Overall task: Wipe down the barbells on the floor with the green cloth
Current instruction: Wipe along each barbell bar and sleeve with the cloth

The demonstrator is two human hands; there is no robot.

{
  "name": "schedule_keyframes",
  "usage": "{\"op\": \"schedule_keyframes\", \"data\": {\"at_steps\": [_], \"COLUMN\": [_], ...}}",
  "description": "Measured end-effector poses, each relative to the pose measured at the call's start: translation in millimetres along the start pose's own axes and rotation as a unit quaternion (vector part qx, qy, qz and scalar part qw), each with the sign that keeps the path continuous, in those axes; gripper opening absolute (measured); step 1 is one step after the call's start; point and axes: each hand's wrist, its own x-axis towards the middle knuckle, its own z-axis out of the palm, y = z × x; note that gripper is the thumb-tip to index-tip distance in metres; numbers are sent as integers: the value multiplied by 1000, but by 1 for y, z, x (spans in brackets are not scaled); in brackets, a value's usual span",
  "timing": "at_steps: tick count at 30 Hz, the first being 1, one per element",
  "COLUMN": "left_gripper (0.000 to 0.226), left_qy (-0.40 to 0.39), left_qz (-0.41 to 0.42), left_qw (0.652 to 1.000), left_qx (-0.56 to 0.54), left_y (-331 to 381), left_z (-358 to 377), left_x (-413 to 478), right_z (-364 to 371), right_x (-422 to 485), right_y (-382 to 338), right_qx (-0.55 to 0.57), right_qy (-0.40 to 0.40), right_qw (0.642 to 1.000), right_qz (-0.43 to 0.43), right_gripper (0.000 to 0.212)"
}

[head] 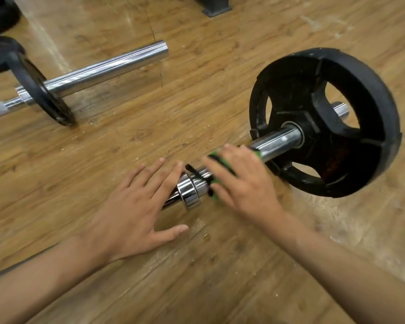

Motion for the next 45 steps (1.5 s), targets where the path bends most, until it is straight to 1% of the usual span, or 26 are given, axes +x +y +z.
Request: {"op": "schedule_keyframes", "data": {"at_steps": [2,4,7,8,10,12,13,14,17,20,21,22,24,26,27,28,29,32,35,36,37,39,41,42,43,45], "left_gripper": [104,105,108,108,108,105,102,99,101,107,109,110,111,111,110,110,110,111,112,112,111,105,94,91,91,98], "left_qy": [1,4,15,16,13,5,3,8,20,5,3,4,10,18,18,15,9,-2,3,9,14,26,42,49,51,43], "left_qz": [-6,-12,-12,-12,-18,-23,-23,-23,-34,-37,-39,-42,-41,-45,-50,-56,-62,-70,-70,-66,-59,-26,25,44,51,35], "left_qw": [1000,1000,1000,1000,1000,999,999,999,999,999,999,999,999,999,998,998,998,997,998,998,998,999,999,998,997,998], "left_qx": [5,3,1,2,-4,-27,-41,-46,-23,19,24,25,26,24,21,17,16,14,6,3,0,-11,-14,-13,-14,-18], "left_y": [-2,-4,-8,-9,-14,-19,-20,-21,-14,-14,-16,-17,-19,-22,-23,-25,-28,-35,-42,-44,-46,-52,-58,-60,-63,-65], "left_z": [0,-1,-2,-1,-1,-2,-3,-4,-3,-1,-1,-2,-2,-2,-2,-3,-4,-5,-6,-7,-8,-8,-8,-8,-8,-9], "left_x": [1,3,8,10,12,13,13,12,8,10,12,14,18,20,21,22,24,28,33,34,35,34,33,32,32,34], "right_z": [-2,-10,-4,1,13,15,13,13,8,18,24,29,40,43,44,45,46,43,50,54,57,62,58,57,57,55], "right_x": [0,2,19,24,20,16,16,17,22,43,49,53,52,53,55,56,57,58,71,76,79,76,73,71,67,62], "right_y": [38,56,20,1,-28,-13,7,26,65,37,15,-8,-44,-39,-23,-7,10,50,29,10,-10,-34,-8,14,37,77], "right_qx": [-10,-11,10,17,40,20,7,0,5,35,43,54,99,110,97,84,78,65,67,68,77,111,100,81,59,25], "right_qy": [24,34,63,67,43,10,12,22,65,117,129,136,120,96,93,96,103,119,153,158,149,98,55,48,56,79], "right_qw": [995,982,962,965,988,1000,1000,1000,985,949,944,952,976,988,991,992,992,984,961,959,966,986,992,991,992,996], "right_qz": [93,186,266,252,140,11,-11,3,158,291,299,270,150,40,5,-4,17,119,220,226,198,75,-58,-96,-98,-19], "right_gripper": [43,41,40,39,39,43,44,45,46,45,44,44,45,45,43,41,40,43,43,44,45,44,40,40,41,43]}}
